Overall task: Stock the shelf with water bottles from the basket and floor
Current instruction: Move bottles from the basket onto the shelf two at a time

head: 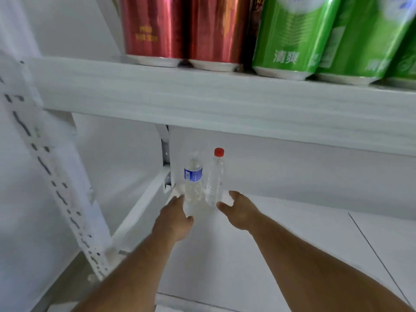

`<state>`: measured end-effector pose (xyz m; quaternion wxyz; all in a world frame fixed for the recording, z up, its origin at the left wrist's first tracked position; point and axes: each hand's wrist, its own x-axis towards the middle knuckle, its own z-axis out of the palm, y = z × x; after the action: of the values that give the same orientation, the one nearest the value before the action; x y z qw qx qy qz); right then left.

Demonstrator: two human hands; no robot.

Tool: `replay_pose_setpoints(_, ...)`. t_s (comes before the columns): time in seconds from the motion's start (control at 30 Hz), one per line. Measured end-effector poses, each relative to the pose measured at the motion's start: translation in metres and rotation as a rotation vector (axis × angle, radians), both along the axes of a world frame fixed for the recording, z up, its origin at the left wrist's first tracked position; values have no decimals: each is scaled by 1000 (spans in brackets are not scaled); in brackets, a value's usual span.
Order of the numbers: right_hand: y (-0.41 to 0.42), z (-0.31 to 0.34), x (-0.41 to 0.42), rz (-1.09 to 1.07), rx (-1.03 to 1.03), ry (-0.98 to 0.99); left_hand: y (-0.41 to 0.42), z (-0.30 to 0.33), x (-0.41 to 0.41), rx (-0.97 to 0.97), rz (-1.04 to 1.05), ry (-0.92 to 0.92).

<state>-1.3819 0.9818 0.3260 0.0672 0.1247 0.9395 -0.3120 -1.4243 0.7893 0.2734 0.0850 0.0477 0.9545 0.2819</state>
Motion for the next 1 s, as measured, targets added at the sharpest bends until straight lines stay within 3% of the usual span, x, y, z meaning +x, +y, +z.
replay_pose_setpoints(0.2, -35, 8, 95, 187, 305, -95, -21, 35, 87, -284, -243, 21)
replay_pose_setpoints(0.37, -57, -10, 170, 289, 433, -125, -32, 42, 152, -362, -322, 37)
replay_pose_setpoints(0.67, -73, -69, 301, 323, 346, -135, -44, 3, 282, -316, -313, -48)
replay_pose_setpoints(1.0, -62, -141, 416, 248, 175, -332, -54, -77, 399, -348, -316, -319)
